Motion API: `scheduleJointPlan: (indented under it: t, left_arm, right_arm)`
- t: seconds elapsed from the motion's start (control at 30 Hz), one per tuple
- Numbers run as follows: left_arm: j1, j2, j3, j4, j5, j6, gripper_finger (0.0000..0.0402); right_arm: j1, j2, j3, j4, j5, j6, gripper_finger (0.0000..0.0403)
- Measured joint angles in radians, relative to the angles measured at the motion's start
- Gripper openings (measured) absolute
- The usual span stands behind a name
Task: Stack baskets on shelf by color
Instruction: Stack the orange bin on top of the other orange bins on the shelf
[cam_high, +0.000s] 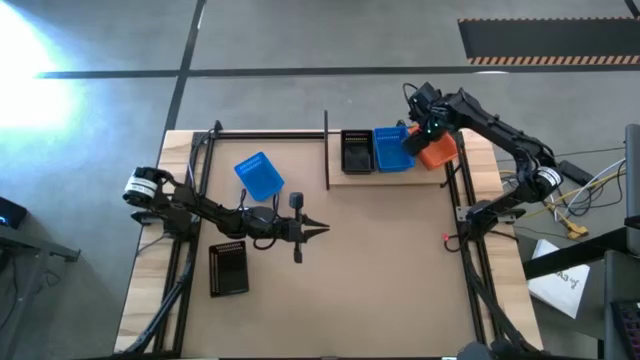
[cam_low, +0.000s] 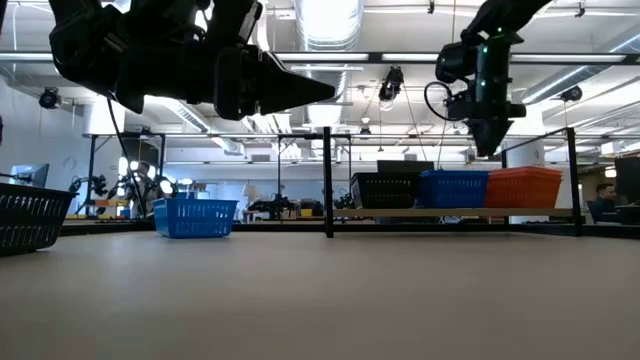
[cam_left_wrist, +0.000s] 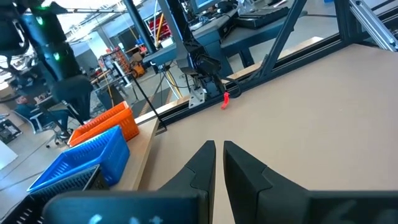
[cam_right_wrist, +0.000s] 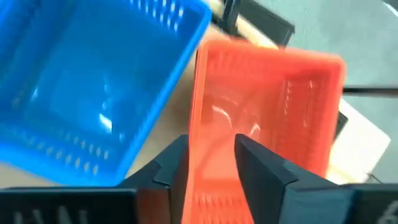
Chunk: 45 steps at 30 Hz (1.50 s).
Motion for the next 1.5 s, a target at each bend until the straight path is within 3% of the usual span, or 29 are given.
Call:
scheduleJointPlan:
  t: [0.13, 0.27, 0.47, 0.67, 1.23, 1.4, 1.5]
  left_arm:
    - [0.0, 0.0, -0.005, -0.003, 0.0, 0.0, 0.0015]
    - [0.0, 0.0, -0.003, -0.003, 0.0, 0.0, 0.0015]
    - [0.0, 0.0, -0.004, -0.003, 0.0, 0.001, 0.0015]
    - [0.0, 0.0, -0.003, -0.004, 0.0, 0.001, 0.0015]
    - [0.0, 0.0, -0.003, 0.0, 0.0, 0.001, 0.0015]
    - [0.0, 0.0, -0.003, 0.0, 0.0, 0.001, 0.0015]
    - [0.0, 0.0, -0.003, 0.0, 0.0, 0.001, 0.0015]
  right_arm:
    - [0.0, 0.0, 0.017, -0.115, 0.009, -0.004, 0.0143]
    - [0.0, 0.0, -0.014, -0.124, 0.019, 0.016, 0.0131]
    - [0.0, 0.001, -0.059, -0.121, 0.104, 0.048, 0.007]
    - [0.014, 0.001, -0.075, -0.116, 0.079, 0.048, 0.0013]
    - [0.07, 0.001, -0.102, 0.014, -0.043, 0.082, 0.0009]
    - [0.07, 0.0, -0.077, 0.009, -0.035, 0.078, 0.0009]
    - [0.07, 0.0, -0.082, -0.007, 0.024, 0.077, 0.0009]
